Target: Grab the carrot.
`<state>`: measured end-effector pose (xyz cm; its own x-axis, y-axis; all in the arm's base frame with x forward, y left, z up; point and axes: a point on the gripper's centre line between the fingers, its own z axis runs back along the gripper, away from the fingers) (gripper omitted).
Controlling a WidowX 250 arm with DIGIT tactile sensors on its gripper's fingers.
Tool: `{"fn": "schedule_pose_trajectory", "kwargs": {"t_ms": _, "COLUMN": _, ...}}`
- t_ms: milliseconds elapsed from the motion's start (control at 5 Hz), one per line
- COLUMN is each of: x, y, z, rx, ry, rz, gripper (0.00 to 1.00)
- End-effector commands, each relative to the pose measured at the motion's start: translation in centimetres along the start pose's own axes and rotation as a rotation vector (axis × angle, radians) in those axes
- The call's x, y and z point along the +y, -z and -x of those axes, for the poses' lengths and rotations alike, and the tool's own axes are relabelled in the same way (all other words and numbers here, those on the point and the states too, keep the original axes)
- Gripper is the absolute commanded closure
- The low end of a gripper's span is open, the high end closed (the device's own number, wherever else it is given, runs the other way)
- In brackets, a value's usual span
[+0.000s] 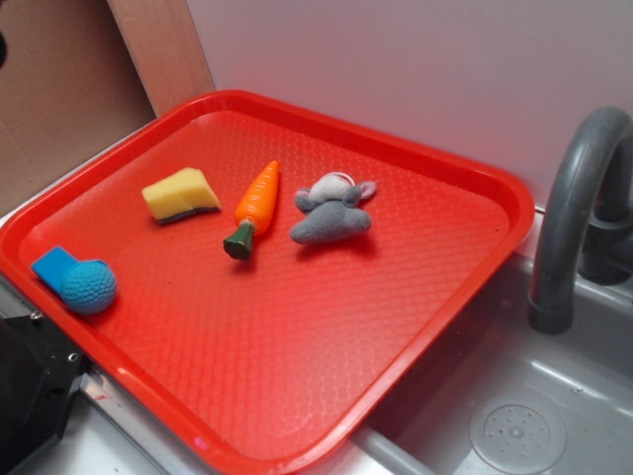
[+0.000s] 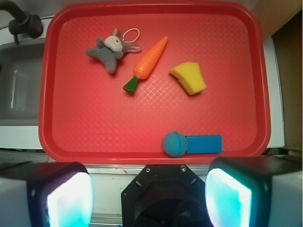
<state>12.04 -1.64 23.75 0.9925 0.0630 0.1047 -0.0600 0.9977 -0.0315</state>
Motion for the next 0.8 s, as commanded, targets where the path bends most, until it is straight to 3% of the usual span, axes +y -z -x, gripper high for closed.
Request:
{"fn": "schedule_pose_trajectory", "kwargs": {"t_ms": 0, "x": 0.0, "y": 0.7, "z": -4.5, "rx": -0.009, "ry": -0.314, "rz": -0.004, "gripper": 0.0}}
{"fn": "schedule_pose_trajectory", "kwargs": {"t_ms": 200, "x": 1.3, "y": 2.6, "z": -6.8, "rx": 0.025, "ry": -0.576, "rz": 0.062, "gripper": 0.0}}
{"fn": "schedule_pose_trajectory", "kwargs": {"t_ms": 600, "x": 2.7, "y": 6.5, "z": -11.9, "rx": 0.017, "ry": -0.837, "rz": 0.099, "gripper": 0.0}}
